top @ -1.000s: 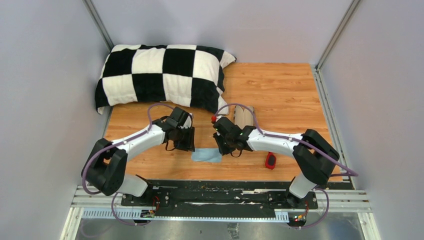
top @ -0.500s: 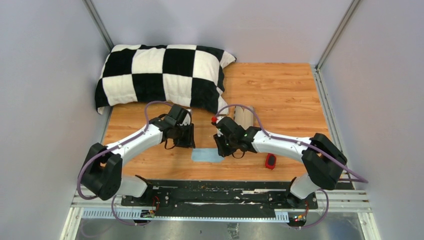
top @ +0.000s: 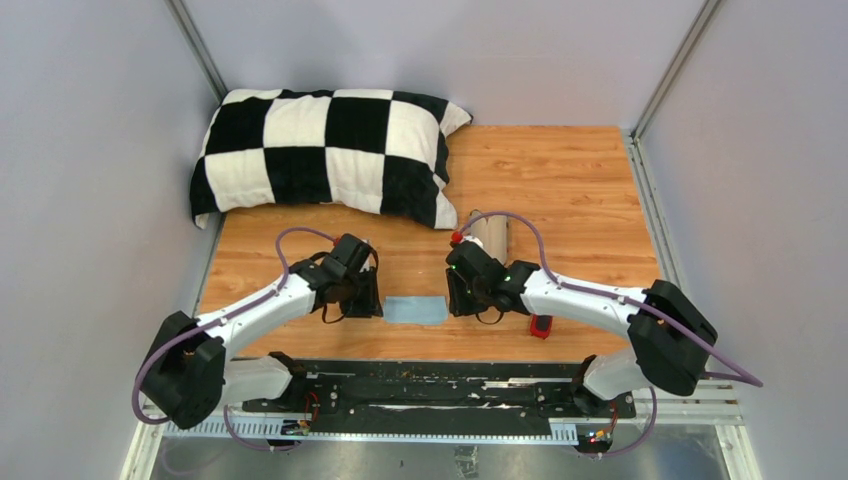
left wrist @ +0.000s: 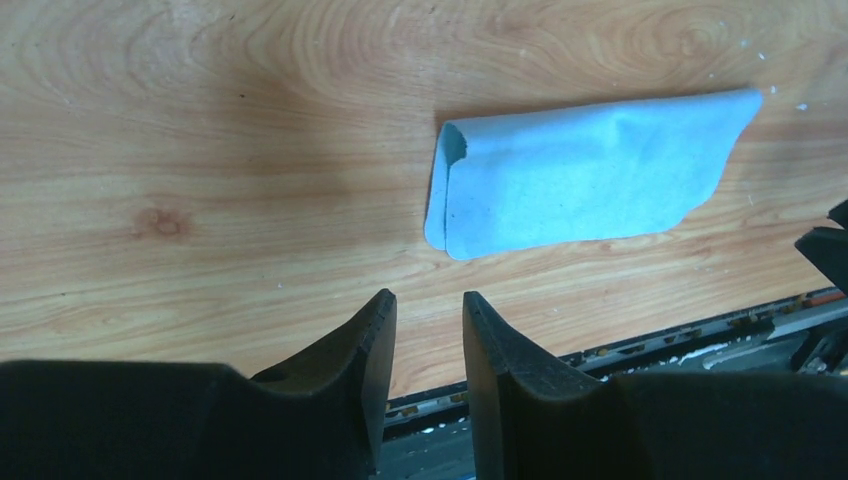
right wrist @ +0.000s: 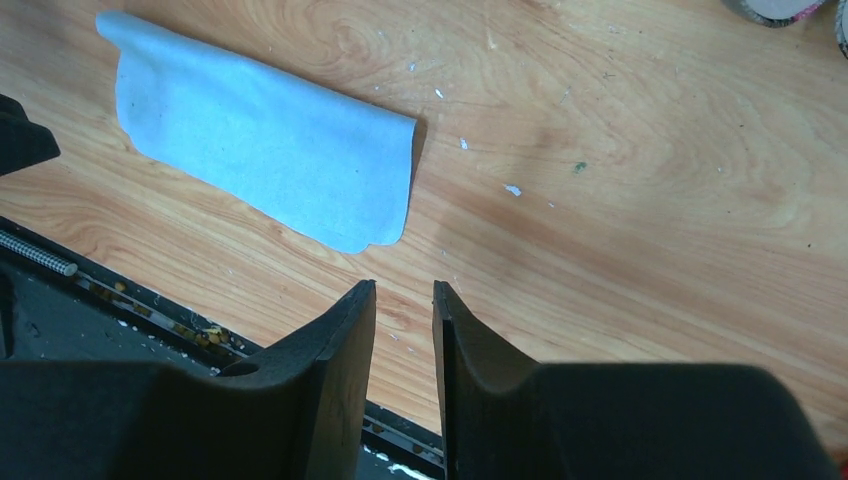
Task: Organize the sunglasses
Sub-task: Fold the glasses cleaning cloth at the center of the board.
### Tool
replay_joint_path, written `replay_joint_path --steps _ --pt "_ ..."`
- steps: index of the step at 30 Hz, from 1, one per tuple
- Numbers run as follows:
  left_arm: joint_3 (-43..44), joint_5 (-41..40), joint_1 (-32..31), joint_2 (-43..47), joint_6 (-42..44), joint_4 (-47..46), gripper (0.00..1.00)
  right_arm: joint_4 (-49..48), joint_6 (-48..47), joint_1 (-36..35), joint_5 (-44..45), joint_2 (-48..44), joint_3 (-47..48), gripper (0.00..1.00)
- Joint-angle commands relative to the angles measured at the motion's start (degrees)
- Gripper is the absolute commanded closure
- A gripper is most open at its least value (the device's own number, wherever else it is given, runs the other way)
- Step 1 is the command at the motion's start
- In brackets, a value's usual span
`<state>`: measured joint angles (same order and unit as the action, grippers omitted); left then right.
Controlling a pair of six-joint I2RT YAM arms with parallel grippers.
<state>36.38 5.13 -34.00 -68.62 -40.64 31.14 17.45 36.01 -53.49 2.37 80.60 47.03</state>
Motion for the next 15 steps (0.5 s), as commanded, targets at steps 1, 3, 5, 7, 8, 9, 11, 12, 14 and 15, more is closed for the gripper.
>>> replay_joint_path --steps 1,3,5,7,8,9,11,12,14,15 --pt "-0.46 -1.73 -0.63 -0.45 -4.34 -1.77 0.66 0.14 3.55 0.88 1.63 0.31 -0.27 0.67" --pt "-1.15 -0.50 -0.59 -0.88 -4.84 -2.96 0.66 -0.59 4.01 1.29 0.70 0.60 -0.73 0.67" --pt "-2.31 1.03 -0.93 -0.88 -5.93 -5.05 0.68 -1.38 4.42 1.80 -0.24 0.70 -1.23 0.67" --pt "-2.83 0.62 -1.95 -0.46 -7.17 -6.57 0.68 -2.10 4.95 2.29 -0.79 0.59 -1.76 0.67" --pt "-2.87 0.25 -2.36 -0.34 -7.63 -6.95 0.68 -2.34 5.22 2.52 -1.02 0.62 -1.98 0.67" --pt "-2.76 -0.19 -2.70 -0.26 -7.95 -6.89 0.68 -2.65 5.71 2.74 -1.24 0.61 -2.23 0.68" --pt "-2.86 -1.16 -2.94 -0.41 -8.41 -6.33 0.68 -3.76 6.62 3.38 -2.38 0.61 -2.92 0.68" --pt "-2.98 -1.43 -2.96 -0.57 -8.79 -6.20 0.69 -4.35 6.95 3.66 -3.66 0.61 -3.28 0.68" --pt "-3.46 -1.48 -3.13 -1.02 -9.87 -6.62 0.69 -5.50 7.42 4.21 -4.92 0.76 -3.95 0.68" --pt "-3.58 -1.35 -3.18 -1.40 -10.42 -6.95 0.69 -5.95 7.56 4.38 -5.26 0.90 -4.18 0.68"
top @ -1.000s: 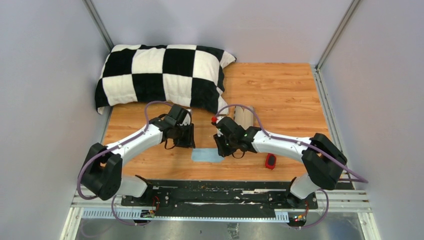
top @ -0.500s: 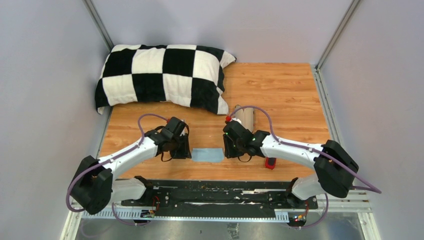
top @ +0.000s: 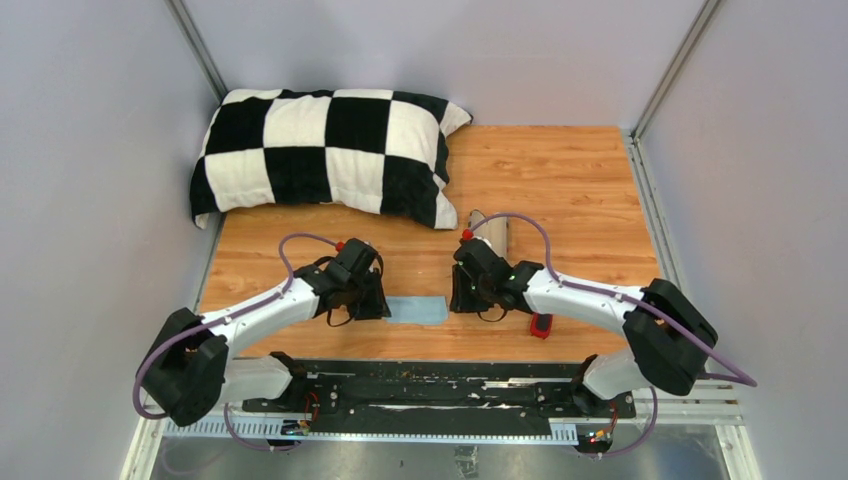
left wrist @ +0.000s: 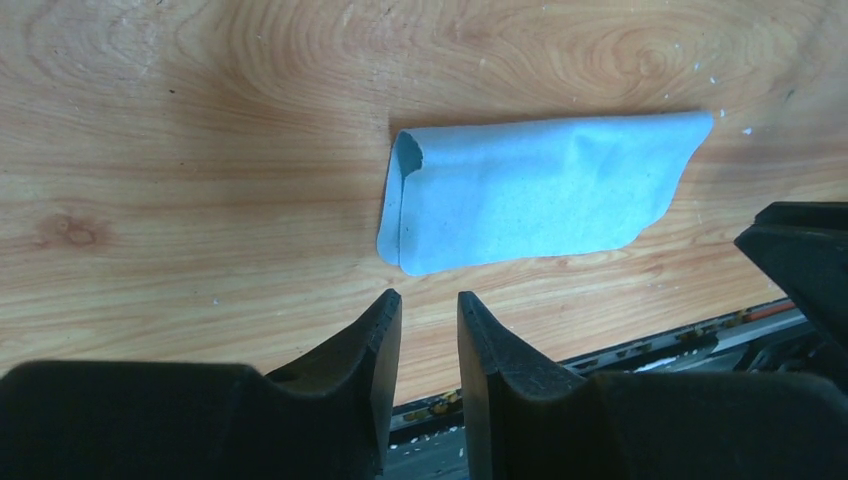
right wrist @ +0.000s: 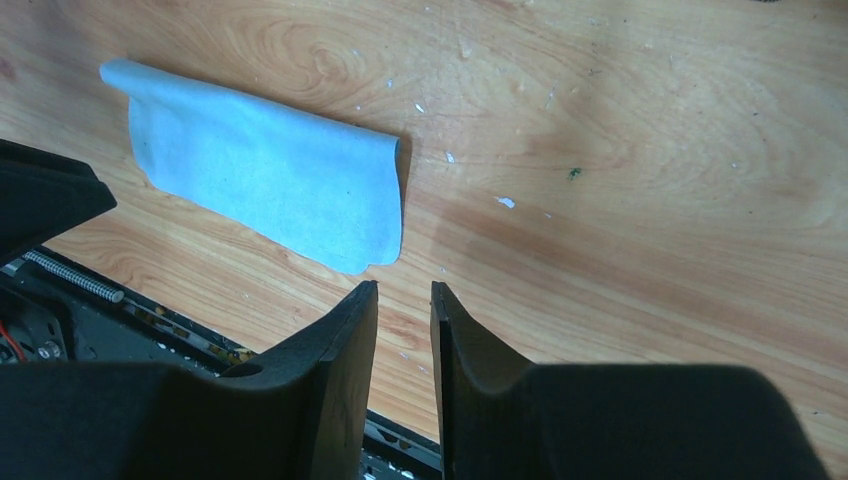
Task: Organize the sunglasses
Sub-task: Fold the glasses cleaning cloth at the center of the board.
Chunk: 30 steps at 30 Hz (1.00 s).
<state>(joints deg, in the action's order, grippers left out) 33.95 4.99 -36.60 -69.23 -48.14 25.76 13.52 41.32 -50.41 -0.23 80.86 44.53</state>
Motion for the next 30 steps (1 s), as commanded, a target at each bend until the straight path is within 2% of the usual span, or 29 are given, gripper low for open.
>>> replay_joint_path --steps 1,4,8,17,30 --pt "-1.17 -1.20 -0.64 -1.16 -3.33 -1.73 0.69 -2.16 2.27 1.36 -2.93 0.80 -1.77 0.68" --pt "-1.11 -2.20 -0.85 -2.21 -4.52 -1.86 0.70 -2.64 2.12 1.46 -3.49 1.22 -1.69 0.69" --pt "-1.64 -4.51 -1.81 -2.80 -7.75 -1.59 0.79 -2.97 1.74 1.46 -3.98 1.76 -1.54 0.69" --pt "-2.00 -4.56 -2.33 -3.84 -8.46 -2.58 0.80 -2.11 2.43 1.46 -3.75 3.05 -1.19 0.63" --pt "-2.55 -4.91 -2.69 -5.41 -9.67 -4.58 0.81 -2.67 2.83 1.49 -4.70 3.21 -1.83 0.63"
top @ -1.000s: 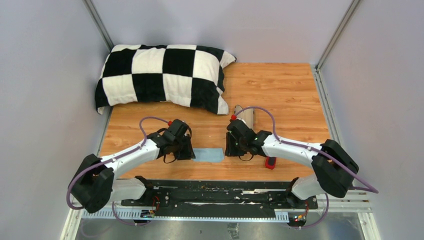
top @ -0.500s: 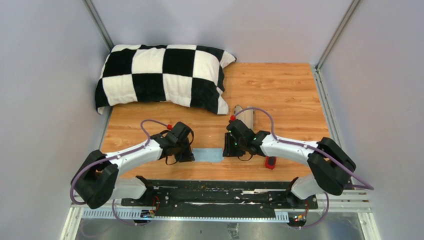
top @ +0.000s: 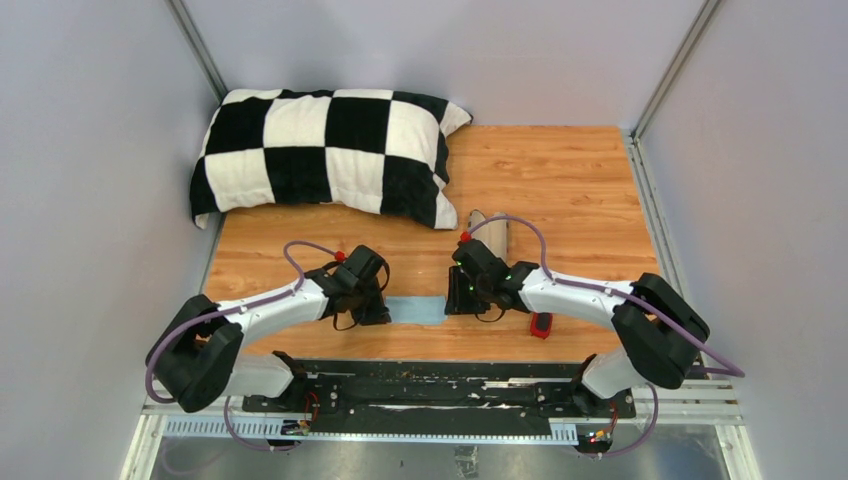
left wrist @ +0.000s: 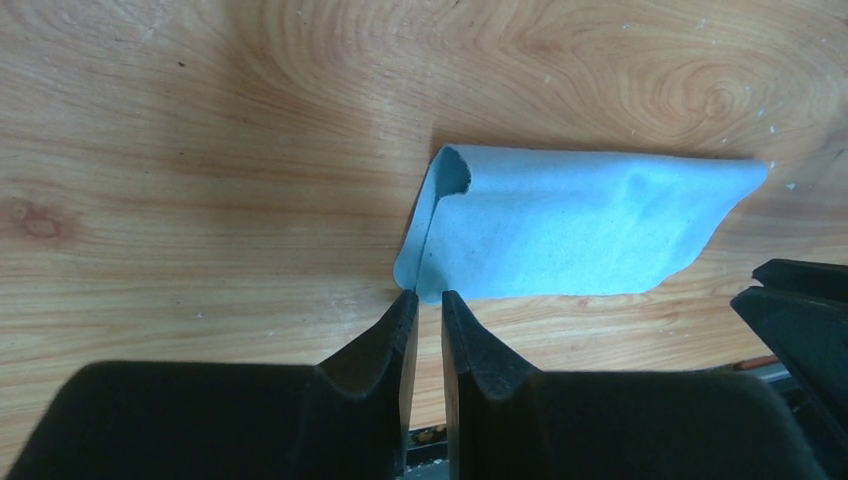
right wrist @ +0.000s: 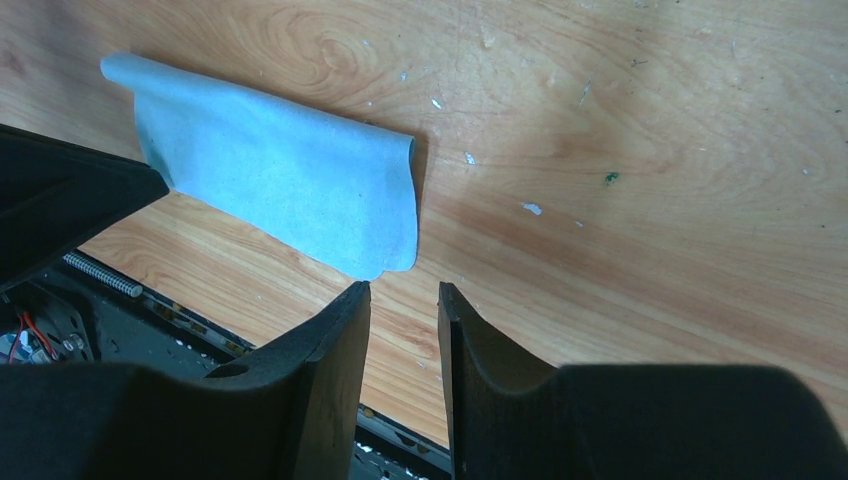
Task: Organize the sunglasses
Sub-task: Fold the glasses cleaning cloth at the center of the board.
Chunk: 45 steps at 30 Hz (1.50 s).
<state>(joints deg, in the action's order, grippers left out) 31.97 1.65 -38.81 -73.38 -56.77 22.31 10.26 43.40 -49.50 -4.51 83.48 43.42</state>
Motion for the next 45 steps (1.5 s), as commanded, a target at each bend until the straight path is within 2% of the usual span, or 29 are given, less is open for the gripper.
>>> replay_joint_path --steps 1,7,15,28,41,45 --pt "-0.73 -1.55 -0.54 -1.40 -1.09 -1.32 0.81 0.44 0.93 0.59 -0.56 0.55 -0.92 0.63" --pt "-0.43 -3.53 -0.51 -1.52 -0.50 -0.48 0.82 -1.10 2.17 0.54 -1.40 1.43 -1.99 0.63" --pt "-0.51 -3.89 -0.54 -0.97 -0.40 -0.59 1.00 -3.28 3.33 0.55 -1.88 3.62 -2.42 0.67" --pt "0.11 -3.58 -0.57 0.90 0.35 -0.03 1.00 -4.81 3.88 0.54 -3.69 6.59 -2.10 0.74" --pt "0.45 -3.32 -0.61 1.91 1.01 0.37 1.00 -5.47 3.99 0.54 -3.25 6.18 -2.36 1.00" --pt "1.27 -2.80 -0.59 2.77 1.44 0.86 1.00 -5.52 2.97 0.54 -4.08 6.43 -1.72 1.00"
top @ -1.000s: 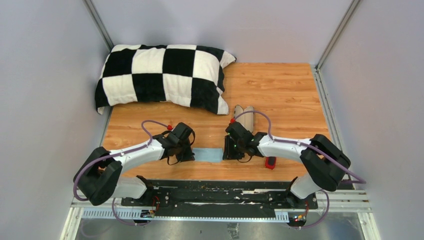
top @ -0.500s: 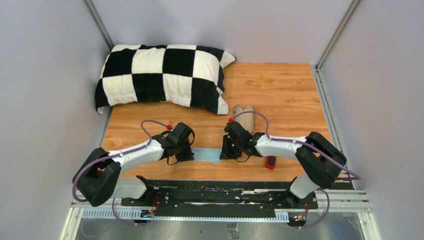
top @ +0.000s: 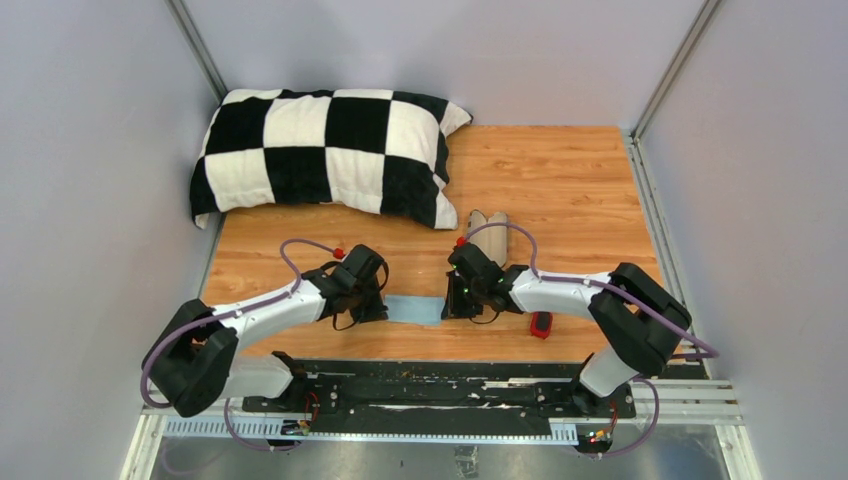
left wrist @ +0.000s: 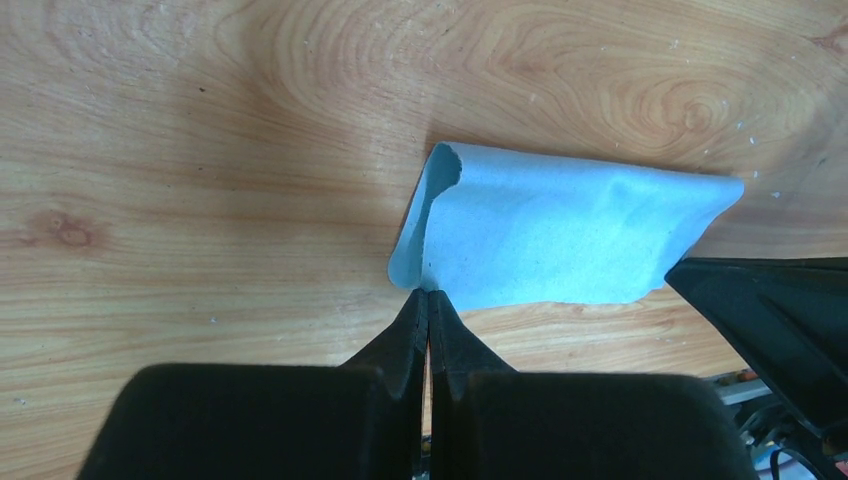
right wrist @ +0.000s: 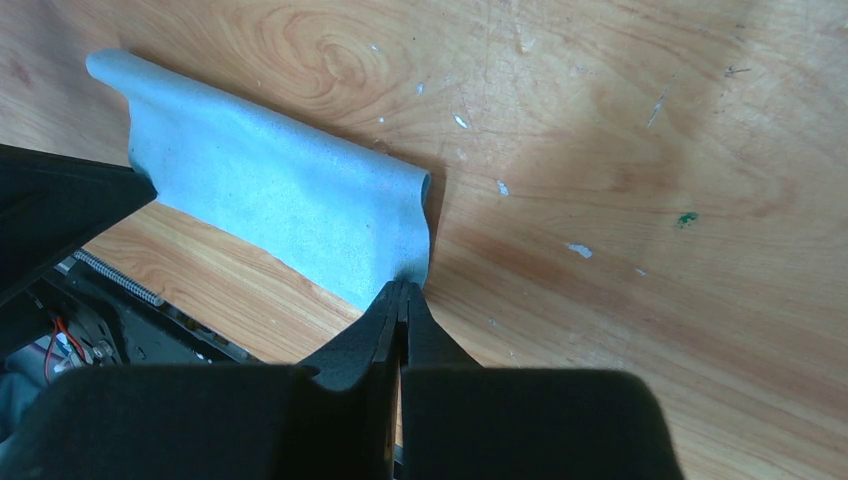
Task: Organize the sunglasses
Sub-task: Fold the glasses cleaning cloth at the center of the board.
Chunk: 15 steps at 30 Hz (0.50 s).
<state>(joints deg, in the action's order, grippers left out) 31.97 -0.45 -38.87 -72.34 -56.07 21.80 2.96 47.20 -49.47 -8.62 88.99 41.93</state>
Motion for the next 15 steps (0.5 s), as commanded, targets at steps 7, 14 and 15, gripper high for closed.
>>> replay_joint_path --steps 7,14,15 --pt "1.70 -1.76 -0.47 2.99 0.88 2.16 1.00 1.55 -1.75 0.53 0.20 -0.19 -0.36 1.00" --pt "1.06 -2.11 -0.50 2.78 0.49 1.65 1.00 1.16 -2.07 0.52 0.02 -0.96 -0.31 1.00" --pt "0.88 -2.03 -0.43 2.77 0.41 1.46 1.00 0.76 -2.14 0.52 -0.36 -1.07 -0.51 1.00"
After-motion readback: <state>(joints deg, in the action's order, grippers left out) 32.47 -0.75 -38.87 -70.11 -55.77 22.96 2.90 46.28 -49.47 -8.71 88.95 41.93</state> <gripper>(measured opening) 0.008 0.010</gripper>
